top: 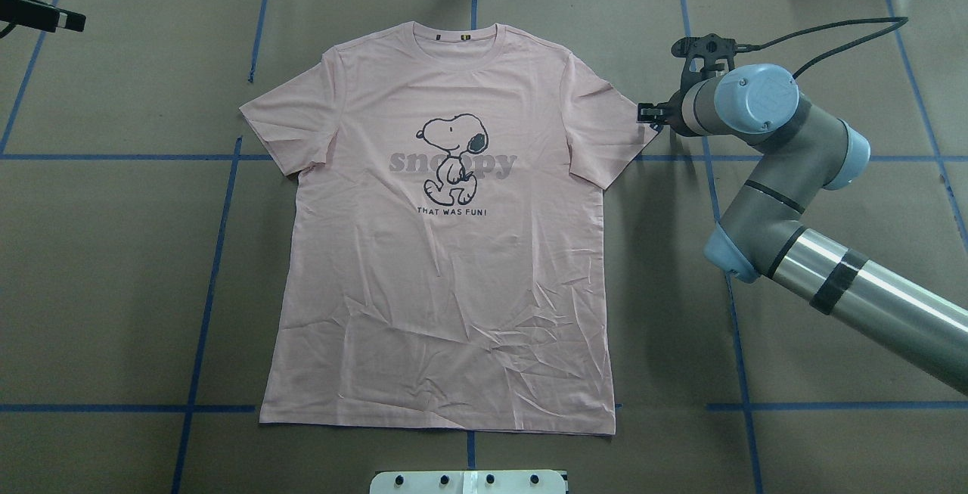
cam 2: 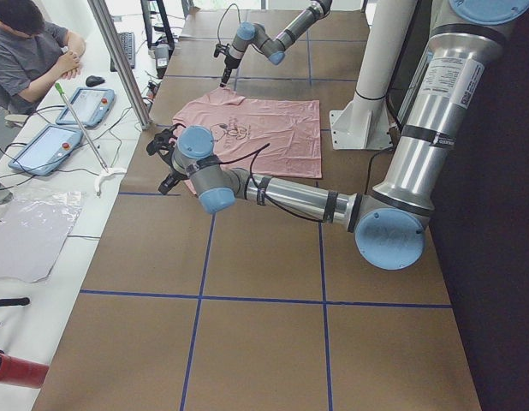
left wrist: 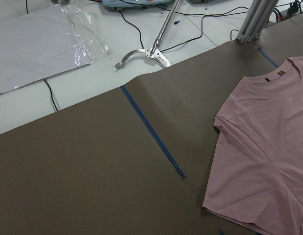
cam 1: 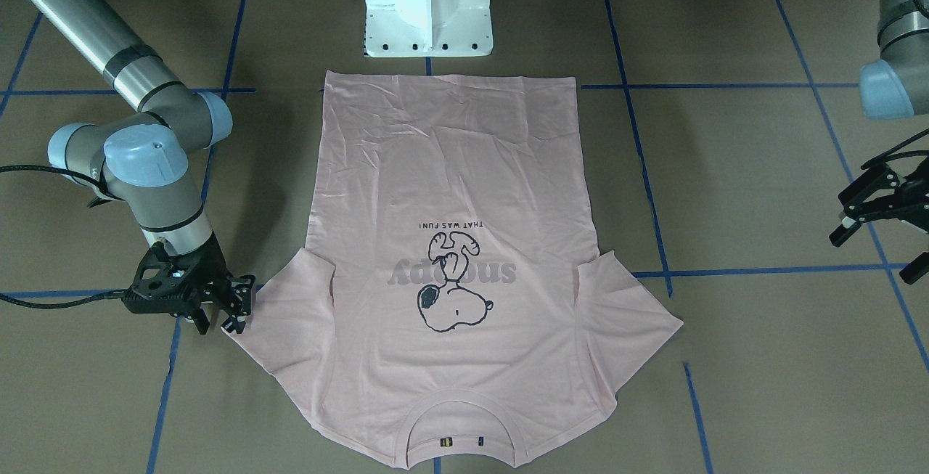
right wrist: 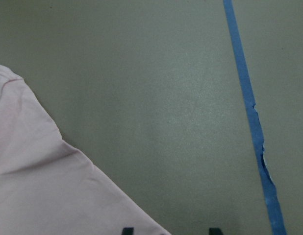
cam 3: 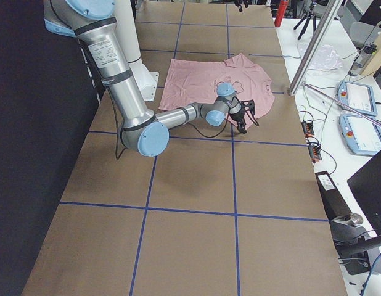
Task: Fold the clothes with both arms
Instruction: 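Grasp the sleeve with the right gripper and fold it onto the shirt body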
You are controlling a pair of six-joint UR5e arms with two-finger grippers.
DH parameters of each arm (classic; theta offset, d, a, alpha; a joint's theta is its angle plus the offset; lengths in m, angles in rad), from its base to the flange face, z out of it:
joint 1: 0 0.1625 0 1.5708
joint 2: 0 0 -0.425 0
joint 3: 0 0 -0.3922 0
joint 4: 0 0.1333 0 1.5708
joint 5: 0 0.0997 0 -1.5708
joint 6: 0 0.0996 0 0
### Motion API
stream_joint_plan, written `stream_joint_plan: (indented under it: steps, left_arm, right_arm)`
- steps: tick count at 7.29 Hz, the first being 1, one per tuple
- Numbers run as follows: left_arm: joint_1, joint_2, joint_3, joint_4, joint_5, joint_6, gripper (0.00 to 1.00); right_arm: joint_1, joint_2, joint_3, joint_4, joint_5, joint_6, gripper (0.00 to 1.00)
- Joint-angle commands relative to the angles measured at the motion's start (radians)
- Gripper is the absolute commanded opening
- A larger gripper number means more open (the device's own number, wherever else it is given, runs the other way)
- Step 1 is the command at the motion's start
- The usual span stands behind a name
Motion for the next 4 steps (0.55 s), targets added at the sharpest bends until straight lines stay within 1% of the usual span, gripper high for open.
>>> stream_joint_plan:
  steps: [1,3,4]
  left_arm:
    - [0.001,0.0,0.0,0.0,-0.002,0.0,1.0]
    - [-0.001,0.0,0.0,0.0,0.0,0.0,1.0]
    - [-0.001,0.0,0.0,0.0,0.0,0.0,1.0]
  right_arm:
    - [-0.011,0.002,0.0,0.0,-0.004,0.006,0.59]
    - [-0.02,0.002,0.0,0.0,-0.02,0.006,0.59]
    - [-0.02,0.002,0.0,-0.002,-0.02,0.006,0.51]
